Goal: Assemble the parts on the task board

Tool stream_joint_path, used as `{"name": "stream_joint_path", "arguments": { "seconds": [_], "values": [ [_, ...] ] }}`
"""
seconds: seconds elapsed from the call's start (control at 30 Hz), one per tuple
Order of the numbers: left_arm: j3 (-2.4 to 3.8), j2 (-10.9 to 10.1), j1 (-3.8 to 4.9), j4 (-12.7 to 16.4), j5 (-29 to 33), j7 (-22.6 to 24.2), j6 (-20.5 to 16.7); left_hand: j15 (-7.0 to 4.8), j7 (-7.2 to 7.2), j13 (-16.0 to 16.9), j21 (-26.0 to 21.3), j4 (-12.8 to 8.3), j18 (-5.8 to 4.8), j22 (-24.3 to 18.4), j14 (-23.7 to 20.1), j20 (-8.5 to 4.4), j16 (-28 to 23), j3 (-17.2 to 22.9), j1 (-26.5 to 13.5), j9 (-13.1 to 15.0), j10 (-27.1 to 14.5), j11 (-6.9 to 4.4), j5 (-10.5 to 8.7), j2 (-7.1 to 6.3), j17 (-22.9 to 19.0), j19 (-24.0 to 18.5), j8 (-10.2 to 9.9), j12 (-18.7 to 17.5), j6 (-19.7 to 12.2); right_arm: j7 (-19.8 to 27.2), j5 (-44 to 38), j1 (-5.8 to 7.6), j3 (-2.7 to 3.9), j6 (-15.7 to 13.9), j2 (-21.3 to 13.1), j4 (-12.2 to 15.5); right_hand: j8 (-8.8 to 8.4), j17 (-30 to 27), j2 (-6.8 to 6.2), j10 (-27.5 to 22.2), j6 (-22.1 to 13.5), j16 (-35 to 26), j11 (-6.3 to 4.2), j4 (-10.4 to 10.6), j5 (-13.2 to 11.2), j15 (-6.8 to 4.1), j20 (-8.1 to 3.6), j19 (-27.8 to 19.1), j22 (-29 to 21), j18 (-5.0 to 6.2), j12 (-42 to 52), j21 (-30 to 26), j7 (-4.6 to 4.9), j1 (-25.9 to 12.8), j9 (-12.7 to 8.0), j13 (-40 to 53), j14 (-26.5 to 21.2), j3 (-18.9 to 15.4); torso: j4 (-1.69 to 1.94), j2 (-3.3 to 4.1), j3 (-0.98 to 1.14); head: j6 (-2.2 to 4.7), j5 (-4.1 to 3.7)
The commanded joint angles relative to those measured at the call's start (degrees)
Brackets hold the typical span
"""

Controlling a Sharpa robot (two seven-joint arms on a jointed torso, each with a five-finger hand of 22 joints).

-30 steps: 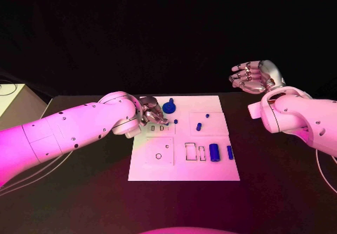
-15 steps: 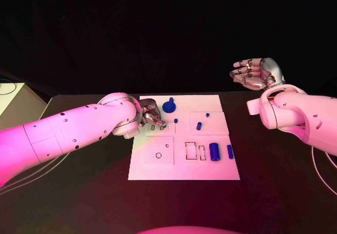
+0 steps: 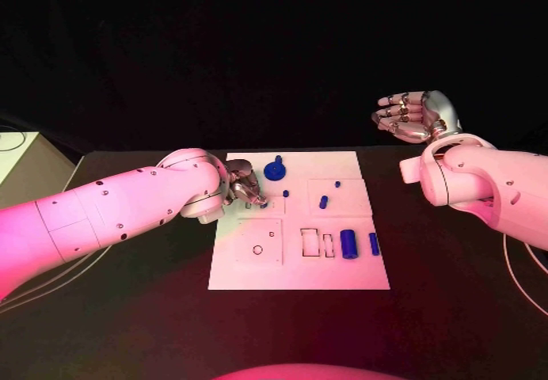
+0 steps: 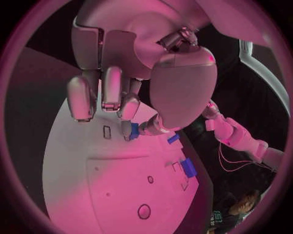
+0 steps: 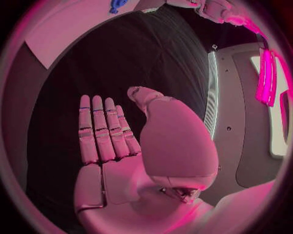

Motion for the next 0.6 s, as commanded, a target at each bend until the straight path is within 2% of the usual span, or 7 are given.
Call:
{"name": "stream_joint_path", "arguments": {
  "seconds": [0.03,0.3,0.6],
  "values": [
    [-0.03,0.26,0.02,-0.13,0.33,-0.04,0.82,-0.45,-0.38,-0.04,-0.37,-12.42,-0.30,-0.09,4.89,-0.02,-0.26,12.68,-0.29,0.08,0.36,-0.02,0.21,0.49,11.67,-0.14,0.19,0.19,0.96,1.01,0.33,0.00,0.03,0.79,0.02,-0.02,-0.38,-0.13,0.65,-0.22,-0.27,-0.19,0.21,-0.05,0.15,0.00,-0.04,-0.43,-0.12,0.37,-0.26,-0.09,0.78,-0.09,-0.10,-0.09,-0.56,-0.45,-0.07,-0.01,-0.03,-0.20,0.01],
    [-0.08,0.37,0.01,-0.32,0.48,-0.03,0.92,-0.45,-0.37,-0.10,-0.37,-12.44,-0.30,-0.09,4.89,-0.03,-0.26,12.71,-0.32,0.08,0.34,-0.02,0.22,0.48,11.67,-0.13,0.20,0.15,0.97,0.98,0.34,-0.02,0.03,0.94,0.00,0.04,-0.40,-0.20,0.67,-0.25,-0.27,-0.22,0.22,-0.05,0.16,0.02,-0.02,-0.48,-0.18,0.37,-0.29,-0.08,0.79,-0.09,-0.12,-0.10,-0.59,-0.50,-0.02,-0.04,0.07,-0.45,-0.05],
    [-0.09,0.16,0.00,-0.34,0.51,-0.09,1.75,-0.44,-0.37,-0.06,-0.38,-12.47,-0.30,-0.12,4.90,-0.02,-0.25,12.77,-0.40,0.07,0.37,-0.02,0.24,0.48,11.68,-0.14,0.21,0.17,0.99,0.93,0.34,-0.08,0.02,1.07,-0.03,-0.02,-0.40,-0.20,0.67,-0.25,-0.27,-0.22,0.22,-0.05,0.16,0.02,-0.02,-0.48,-0.18,0.37,-0.29,-0.08,0.79,-0.09,-0.12,-0.10,-0.59,-0.50,0.02,-0.04,0.04,-0.71,-0.04]
  ]
}}
